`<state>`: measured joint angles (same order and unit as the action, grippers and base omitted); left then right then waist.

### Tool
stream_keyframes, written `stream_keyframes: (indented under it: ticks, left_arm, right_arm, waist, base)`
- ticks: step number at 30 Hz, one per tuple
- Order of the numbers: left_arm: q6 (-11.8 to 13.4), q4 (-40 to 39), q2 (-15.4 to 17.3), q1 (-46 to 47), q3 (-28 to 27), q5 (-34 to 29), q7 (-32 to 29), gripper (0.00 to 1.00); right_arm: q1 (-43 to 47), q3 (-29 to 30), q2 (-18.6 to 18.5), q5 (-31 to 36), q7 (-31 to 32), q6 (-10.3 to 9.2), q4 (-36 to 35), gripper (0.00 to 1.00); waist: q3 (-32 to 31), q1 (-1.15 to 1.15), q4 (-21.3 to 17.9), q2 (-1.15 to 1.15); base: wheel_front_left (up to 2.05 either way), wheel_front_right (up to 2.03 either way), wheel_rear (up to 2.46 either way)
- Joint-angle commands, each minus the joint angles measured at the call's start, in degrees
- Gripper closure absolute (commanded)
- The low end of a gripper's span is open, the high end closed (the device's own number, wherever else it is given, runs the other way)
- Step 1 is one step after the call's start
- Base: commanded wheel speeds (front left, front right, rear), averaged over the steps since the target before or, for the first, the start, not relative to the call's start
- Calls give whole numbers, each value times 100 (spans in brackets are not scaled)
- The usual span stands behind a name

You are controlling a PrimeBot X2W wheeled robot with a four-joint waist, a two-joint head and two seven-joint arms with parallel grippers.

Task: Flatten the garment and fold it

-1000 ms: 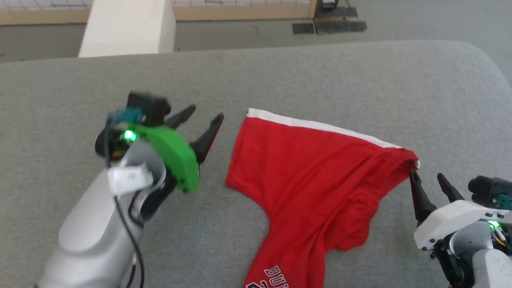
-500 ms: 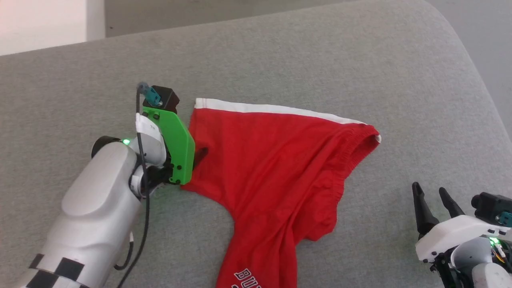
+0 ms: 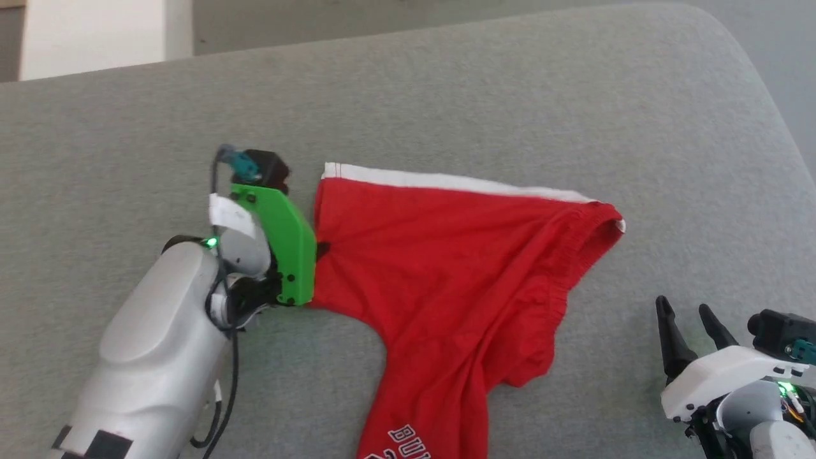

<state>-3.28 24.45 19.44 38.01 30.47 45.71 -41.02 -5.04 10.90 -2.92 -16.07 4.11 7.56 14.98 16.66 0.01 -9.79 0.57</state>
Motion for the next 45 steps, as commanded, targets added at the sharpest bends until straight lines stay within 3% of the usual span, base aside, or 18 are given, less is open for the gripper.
stream_keyframes:
  ticks: [1,11,16,19,20,21,22,25,30,35,40,42,45]
  left_arm:
    - [78,-21,76,-146,-116,110,109,100]
    - [514,-752,428,-1381,-654,477,585,100]
    - [776,-1288,559,-2537,-665,658,590,100]
    - [952,-1571,455,-3196,-720,925,605,100]
    - [1013,-1639,435,-3360,-757,996,621,68]
    - [1062,-1704,422,-3450,-821,1029,696,56]
    - [1121,-1783,411,-3525,-922,1052,823,0]
    - [1232,-2104,439,-3552,-1166,1074,1060,0]
    - [1404,-2675,937,-2981,-1350,401,1344,0]
    - [1091,-2414,1357,-2093,-571,-487,759,0]
    - [774,-1613,1193,-1558,-59,-660,265,0]
    - [779,-1040,1090,-1471,83,-573,-113,0]
    - [778,-773,972,-1500,99,-453,-180,0]
  right_arm:
    - [-19,19,4,59,24,-8,26,0]
    - [44,2,4,178,218,-8,28,0]
    - [17,-105,4,163,291,-8,10,0]
    - [23,-141,4,144,307,-8,6,0]
    - [30,-152,4,135,313,-8,8,0]
    - [38,-160,4,129,316,-8,12,0]
    - [52,-171,4,120,316,-8,16,0]
    - [103,-148,4,93,316,-8,17,0]
    - [150,-42,4,110,324,-8,-49,0]
    - [83,-59,4,161,358,-8,-103,0]
    - [36,-136,4,122,338,-8,-102,0]
    - [40,-99,4,146,313,-8,-129,0]
    - [46,-42,4,173,297,-8,-160,0]
  waist:
    - [-293,-1,328,-57]
    - [-796,-1,1122,-57]
    - [-908,-1,1248,-57]
    - [-945,-1,1271,-57]
    - [-953,-1,1277,-57]
    - [-960,-1,1280,-57]
    - [-973,-1,1282,-57]
    - [-982,-1,1298,-57]
    - [-893,-1,1304,-57]
    - [-714,-1,1216,-57]
    - [-551,-1,1052,-57]
    - [-439,-1,974,-57]
    - [-392,-1,961,-57]
  base:
    - [0,0,0]
    - [0,0,0]
    - [0,0,0]
    - [0,0,0]
    - [0,0,0]
    - [0,0,0]
    - [0,0,0]
    - [0,0,0]
    - [0,0,0]
    - [0,0,0]
    - [0,0,0]
    - [0,0,0]
    - [0,0,0]
